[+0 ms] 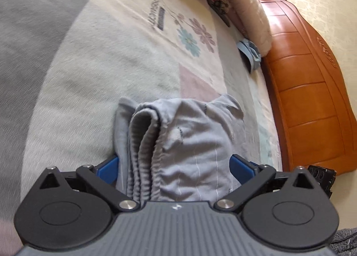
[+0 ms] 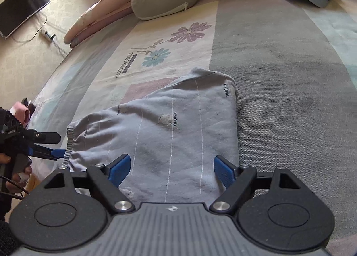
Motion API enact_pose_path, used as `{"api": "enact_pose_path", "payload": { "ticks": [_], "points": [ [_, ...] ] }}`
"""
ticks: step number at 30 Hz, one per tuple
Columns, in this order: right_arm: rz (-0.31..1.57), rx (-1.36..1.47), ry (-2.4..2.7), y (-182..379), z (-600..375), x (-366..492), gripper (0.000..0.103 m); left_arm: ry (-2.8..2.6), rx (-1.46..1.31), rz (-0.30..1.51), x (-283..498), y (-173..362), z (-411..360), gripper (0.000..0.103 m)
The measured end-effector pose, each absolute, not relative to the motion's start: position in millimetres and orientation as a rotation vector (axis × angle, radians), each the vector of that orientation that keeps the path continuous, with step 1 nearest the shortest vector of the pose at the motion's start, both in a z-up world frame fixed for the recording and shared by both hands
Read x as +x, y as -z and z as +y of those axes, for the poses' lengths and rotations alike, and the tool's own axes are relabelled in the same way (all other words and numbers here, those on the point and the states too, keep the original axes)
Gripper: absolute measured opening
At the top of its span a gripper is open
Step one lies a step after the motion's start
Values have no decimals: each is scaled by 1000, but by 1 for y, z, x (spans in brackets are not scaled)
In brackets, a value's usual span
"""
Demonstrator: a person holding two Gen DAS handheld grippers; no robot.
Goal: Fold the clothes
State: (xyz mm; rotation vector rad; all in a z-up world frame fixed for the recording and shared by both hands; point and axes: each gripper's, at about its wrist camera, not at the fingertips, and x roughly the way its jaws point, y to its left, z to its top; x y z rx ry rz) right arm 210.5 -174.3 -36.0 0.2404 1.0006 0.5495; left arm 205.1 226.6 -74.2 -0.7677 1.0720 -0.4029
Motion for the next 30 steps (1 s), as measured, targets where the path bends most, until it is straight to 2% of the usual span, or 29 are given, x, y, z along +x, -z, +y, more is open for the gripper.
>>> {"api": "enact_pose_path", "payload": {
  "ticks": [5,12,20,28,30],
  "points": [
    [978,251,-504,31,-168,206,85,454,-844,1044,216,82,235,101],
    [958,256,-497,19,-156,197,85,525,-966,1107,198,90,239,101],
    [959,290,-528,10,-170,194,87,522,-895,1104,230,88,223,101],
    [1032,350,-608,32,-210,237,91,435,-993,1078,192,90,223,101],
    [1084,399,-619,45,-223,254,95,413,-1006,1065,192,90,223,102]
  ]
}}
